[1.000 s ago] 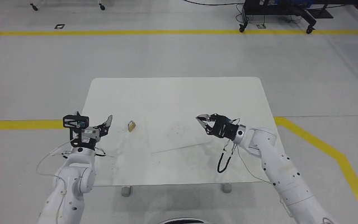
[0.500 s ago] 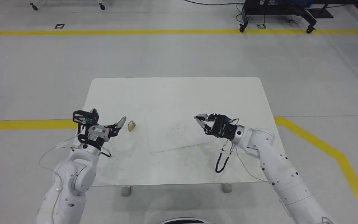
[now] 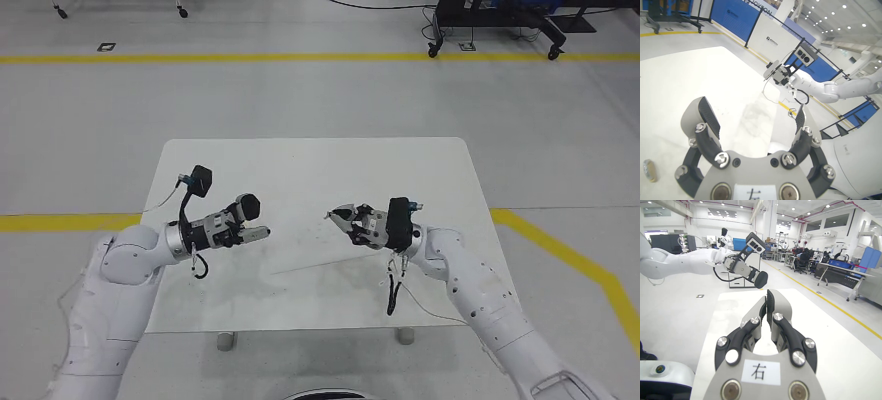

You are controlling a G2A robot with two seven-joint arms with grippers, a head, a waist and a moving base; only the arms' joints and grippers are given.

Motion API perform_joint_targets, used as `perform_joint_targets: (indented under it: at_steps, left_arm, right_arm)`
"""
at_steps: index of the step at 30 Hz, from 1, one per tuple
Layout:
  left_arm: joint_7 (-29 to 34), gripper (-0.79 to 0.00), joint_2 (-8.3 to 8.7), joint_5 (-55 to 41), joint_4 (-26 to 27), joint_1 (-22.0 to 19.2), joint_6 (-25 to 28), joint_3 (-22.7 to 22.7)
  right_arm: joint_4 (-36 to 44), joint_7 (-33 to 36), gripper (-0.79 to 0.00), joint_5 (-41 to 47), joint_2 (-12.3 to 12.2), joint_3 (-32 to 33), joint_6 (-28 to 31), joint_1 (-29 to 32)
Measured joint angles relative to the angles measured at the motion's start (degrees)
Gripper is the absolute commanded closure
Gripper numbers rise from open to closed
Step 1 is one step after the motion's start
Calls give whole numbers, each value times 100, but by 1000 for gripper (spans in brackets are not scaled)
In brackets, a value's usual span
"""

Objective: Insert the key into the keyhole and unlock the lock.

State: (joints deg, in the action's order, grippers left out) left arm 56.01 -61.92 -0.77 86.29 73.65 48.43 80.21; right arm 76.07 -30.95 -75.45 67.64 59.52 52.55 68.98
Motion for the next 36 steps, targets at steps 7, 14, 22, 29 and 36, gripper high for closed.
perform_joint_targets:
  at_steps: [7, 14, 22, 29, 36]
  left_arm:
    - [-581, -610, 142, 317, -421, -309, 571, -737]
    - [-971, -594, 311, 386, -634, -461, 956, -1124]
    - [-973, -486, 476, -120, -653, -556, 957, -1463]
    - [-973, -329, 585, -278, -754, -650, 957, -1585]
    - [-974, -286, 632, -366, -812, -691, 957, -1610]
  right_arm:
    - [-742, 170, 0, 631, 233, -624, 368, -570]
    - [-1263, 207, 0, 1432, 460, -1192, 550, -1019]
    - [-1621, 353, 0, 2506, 554, -2026, 545, -1415]
    - [-1850, 401, 0, 3218, 550, -2552, 545, -1717]
    - [-1953, 392, 0, 3593, 495, -2918, 545, -1920]
